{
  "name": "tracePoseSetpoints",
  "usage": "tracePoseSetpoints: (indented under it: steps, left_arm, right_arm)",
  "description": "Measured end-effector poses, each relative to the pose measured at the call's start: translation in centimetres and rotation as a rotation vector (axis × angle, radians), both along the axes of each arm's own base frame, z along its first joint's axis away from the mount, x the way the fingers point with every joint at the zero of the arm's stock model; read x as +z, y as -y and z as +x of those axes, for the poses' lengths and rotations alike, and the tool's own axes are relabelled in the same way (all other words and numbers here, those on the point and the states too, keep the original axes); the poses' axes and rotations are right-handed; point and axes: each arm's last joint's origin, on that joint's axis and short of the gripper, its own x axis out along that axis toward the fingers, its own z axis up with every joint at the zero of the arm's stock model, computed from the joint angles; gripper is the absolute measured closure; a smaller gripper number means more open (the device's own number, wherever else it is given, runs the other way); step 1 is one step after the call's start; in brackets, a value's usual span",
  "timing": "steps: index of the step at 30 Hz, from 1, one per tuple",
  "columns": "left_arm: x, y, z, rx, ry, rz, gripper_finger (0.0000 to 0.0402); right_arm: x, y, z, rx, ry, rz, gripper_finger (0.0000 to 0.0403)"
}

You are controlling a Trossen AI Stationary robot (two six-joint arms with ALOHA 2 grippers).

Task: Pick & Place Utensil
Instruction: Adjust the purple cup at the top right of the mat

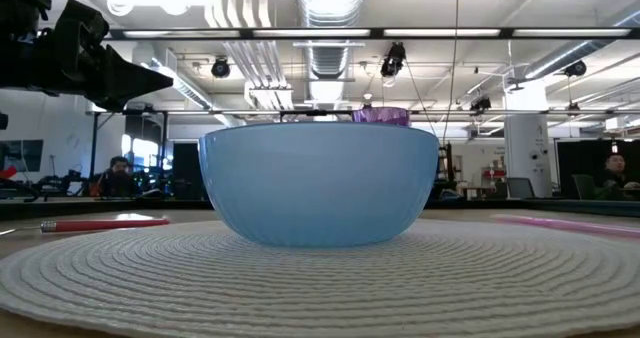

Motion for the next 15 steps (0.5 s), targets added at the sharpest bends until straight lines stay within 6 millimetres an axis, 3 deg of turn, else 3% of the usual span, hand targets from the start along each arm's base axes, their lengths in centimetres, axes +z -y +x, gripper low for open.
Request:
tracePoseSetpoints:
  steps: [7, 15]
  left_arm:
    - [0.0, 0.0, 0.0, 0.0, 0.007, -0.024, 0.0401]
    - [0.0, 0.0, 0.0, 0.0, 0.006, -0.025, 0.0401]
  right_arm:
    - [-2.1, 0.6, 3.2, 0.058, -0.142, 0.014, 0.0236]
    - [-4.9, 3.0, 7.1, 0.103, -0.272, 0.058, 0.0236]
